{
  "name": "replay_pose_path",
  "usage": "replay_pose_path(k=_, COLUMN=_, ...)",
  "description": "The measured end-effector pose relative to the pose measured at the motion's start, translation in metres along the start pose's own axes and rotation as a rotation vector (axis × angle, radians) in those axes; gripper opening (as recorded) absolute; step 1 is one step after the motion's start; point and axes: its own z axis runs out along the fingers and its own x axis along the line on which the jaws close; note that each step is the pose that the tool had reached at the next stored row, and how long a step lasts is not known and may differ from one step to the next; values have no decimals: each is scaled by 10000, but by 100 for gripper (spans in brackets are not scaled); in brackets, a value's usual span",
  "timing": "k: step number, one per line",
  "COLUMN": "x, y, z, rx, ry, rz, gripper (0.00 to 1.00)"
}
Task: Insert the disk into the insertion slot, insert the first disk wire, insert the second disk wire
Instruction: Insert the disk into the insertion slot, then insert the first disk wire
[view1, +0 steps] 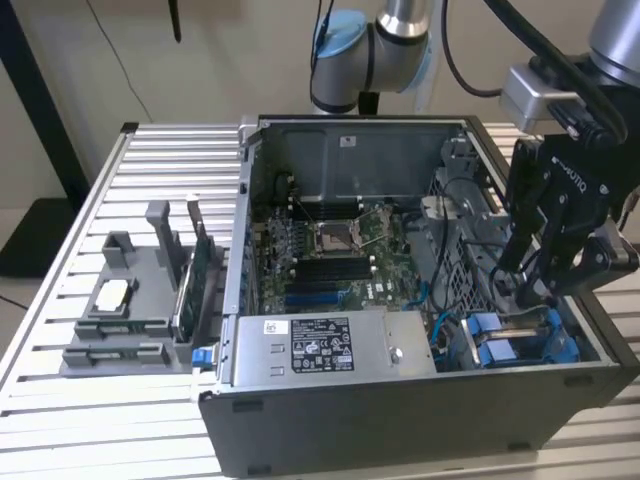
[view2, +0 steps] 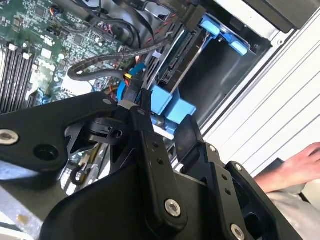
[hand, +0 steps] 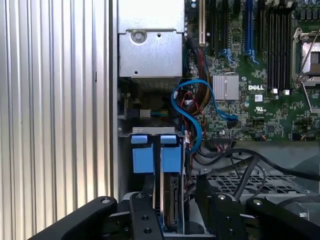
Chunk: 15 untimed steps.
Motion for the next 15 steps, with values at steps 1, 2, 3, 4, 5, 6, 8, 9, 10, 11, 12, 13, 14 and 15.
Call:
replay_pose_path(k=1, x=-7, y=0, z=0, rx=0, ry=-1, rz=0, gripper=46)
replay_pose_path(k=2, x=-14, y=0, z=-4, rx=0, ry=3, rz=0, gripper=46)
replay_pose_path(k=3, x=-18, y=1, z=-20, rx=0, ry=12, rz=0, gripper=46)
replay_pose_path(k=4, x=-20, y=2, z=-46, rx=0, ry=13, rz=0, gripper=46)
replay_pose_path(k=5, x=-21, y=4, z=-77, rx=0, ry=10, rz=0, gripper=46)
replay_pose_path(k=6, x=-22, y=5, z=-117, rx=-1, ry=13, rz=1, gripper=46)
replay_pose_path(k=8, x=-27, y=8, z=-182, rx=-1, ry=11, rz=1, gripper=46)
replay_pose_path(k=9, x=-32, y=9, z=-200, rx=-1, ry=11, rz=1, gripper=46)
replay_pose_path(k=10, x=-40, y=9, z=-214, rx=-1, ry=12, rz=0, gripper=46)
replay_pose_path(k=11, x=-48, y=9, z=-219, rx=-1, ry=9, rz=0, gripper=46)
replay_pose_path(k=12, x=-57, y=10, z=-220, rx=-1, ry=9, rz=0, gripper=46)
replay_pose_path(k=13, x=-62, y=10, z=-220, rx=0, ry=7, rz=0, gripper=46)
replay_pose_path(k=14, x=-65, y=10, z=-219, rx=7, ry=-16, rz=-2, gripper=46)
replay_pose_path(k=15, x=-69, y=12, z=-214, rx=24, ry=-51, rz=-3, gripper=46)
